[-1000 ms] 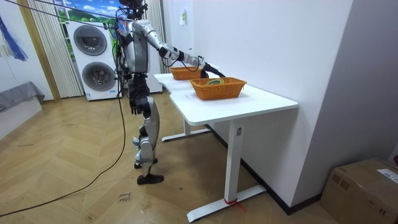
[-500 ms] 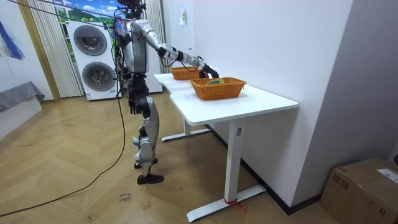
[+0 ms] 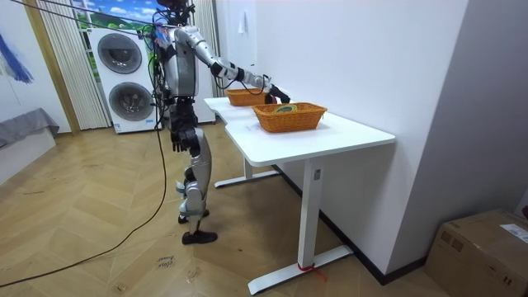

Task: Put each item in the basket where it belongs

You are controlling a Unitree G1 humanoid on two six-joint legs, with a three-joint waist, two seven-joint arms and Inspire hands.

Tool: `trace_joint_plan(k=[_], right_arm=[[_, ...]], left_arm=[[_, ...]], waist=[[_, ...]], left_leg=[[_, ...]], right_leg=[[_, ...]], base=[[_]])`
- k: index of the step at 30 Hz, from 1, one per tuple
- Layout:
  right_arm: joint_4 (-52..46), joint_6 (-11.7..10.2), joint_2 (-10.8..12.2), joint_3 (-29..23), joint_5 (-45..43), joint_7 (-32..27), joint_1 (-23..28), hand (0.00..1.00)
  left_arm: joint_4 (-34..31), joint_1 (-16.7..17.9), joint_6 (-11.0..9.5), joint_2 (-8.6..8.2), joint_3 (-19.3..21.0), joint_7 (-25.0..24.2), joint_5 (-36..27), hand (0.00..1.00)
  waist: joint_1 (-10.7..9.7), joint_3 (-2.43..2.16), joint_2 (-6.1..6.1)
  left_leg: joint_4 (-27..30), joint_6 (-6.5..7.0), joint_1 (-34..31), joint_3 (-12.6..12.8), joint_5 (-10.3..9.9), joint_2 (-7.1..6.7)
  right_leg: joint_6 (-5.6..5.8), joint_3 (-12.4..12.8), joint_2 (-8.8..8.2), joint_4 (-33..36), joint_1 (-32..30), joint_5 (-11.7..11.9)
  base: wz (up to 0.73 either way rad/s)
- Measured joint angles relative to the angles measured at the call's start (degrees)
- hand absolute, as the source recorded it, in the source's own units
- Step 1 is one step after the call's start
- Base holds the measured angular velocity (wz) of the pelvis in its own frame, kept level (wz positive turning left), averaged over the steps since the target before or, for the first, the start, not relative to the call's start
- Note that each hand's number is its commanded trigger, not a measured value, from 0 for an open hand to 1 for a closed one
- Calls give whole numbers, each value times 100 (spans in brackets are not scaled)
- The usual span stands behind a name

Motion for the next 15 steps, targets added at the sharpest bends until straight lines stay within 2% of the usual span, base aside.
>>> trace_joint_plan(k=[11, 15], right_arm=[[-820, -25, 13, -6, -3, 202, 41, 100], [-1424, -253, 13, -91, 39, 201, 51, 100]], left_arm=[[80, 52, -44, -1, 25, 9, -8, 0], [170, 98, -90, -46, 26, 43, -2, 0]], waist=[[-14, -25, 36], [-140, -26, 43]], left_leg=[[-46, 0, 41, 12, 9, -1], [-29, -1, 85, 5, 11, 1]], right_leg=[[0, 44, 0, 2, 0, 0], [0, 37, -3, -6, 72, 0]], base=[[-1], [5]])
